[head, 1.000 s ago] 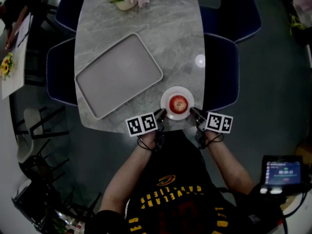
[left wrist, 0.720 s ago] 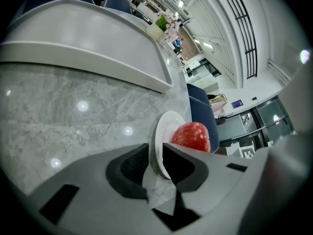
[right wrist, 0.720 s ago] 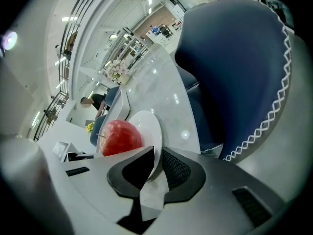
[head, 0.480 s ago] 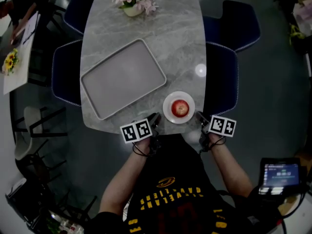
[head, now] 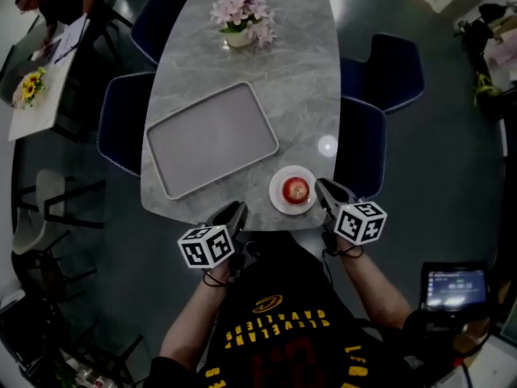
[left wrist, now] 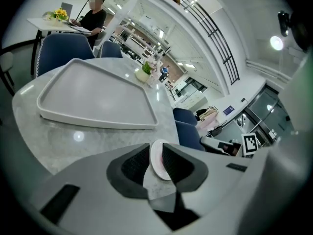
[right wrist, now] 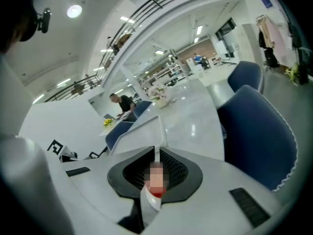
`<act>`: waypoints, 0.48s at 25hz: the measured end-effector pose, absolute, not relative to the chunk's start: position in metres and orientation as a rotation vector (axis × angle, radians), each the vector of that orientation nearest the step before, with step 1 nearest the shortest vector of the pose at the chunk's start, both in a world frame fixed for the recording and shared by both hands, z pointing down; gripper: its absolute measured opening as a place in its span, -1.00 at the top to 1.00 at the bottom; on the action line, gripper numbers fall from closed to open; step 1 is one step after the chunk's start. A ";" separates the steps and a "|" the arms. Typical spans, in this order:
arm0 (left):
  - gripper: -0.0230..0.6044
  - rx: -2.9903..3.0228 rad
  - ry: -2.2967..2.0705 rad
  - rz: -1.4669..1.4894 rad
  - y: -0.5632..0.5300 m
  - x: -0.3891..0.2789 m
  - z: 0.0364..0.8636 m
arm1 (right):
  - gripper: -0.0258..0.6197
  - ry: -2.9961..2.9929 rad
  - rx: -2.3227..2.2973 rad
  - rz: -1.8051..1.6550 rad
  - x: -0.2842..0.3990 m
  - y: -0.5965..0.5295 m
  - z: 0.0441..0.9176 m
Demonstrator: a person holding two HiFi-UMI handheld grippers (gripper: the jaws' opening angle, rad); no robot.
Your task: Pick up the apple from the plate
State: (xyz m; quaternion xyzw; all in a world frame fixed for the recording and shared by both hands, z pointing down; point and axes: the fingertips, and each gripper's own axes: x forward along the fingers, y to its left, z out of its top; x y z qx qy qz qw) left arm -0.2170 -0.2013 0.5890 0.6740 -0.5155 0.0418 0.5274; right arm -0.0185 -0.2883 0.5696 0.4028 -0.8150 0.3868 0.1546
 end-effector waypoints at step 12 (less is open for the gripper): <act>0.68 1.875 -1.328 -0.063 -0.226 -0.214 0.452 | 0.90 -2.669 0.725 0.849 -0.132 -0.270 0.437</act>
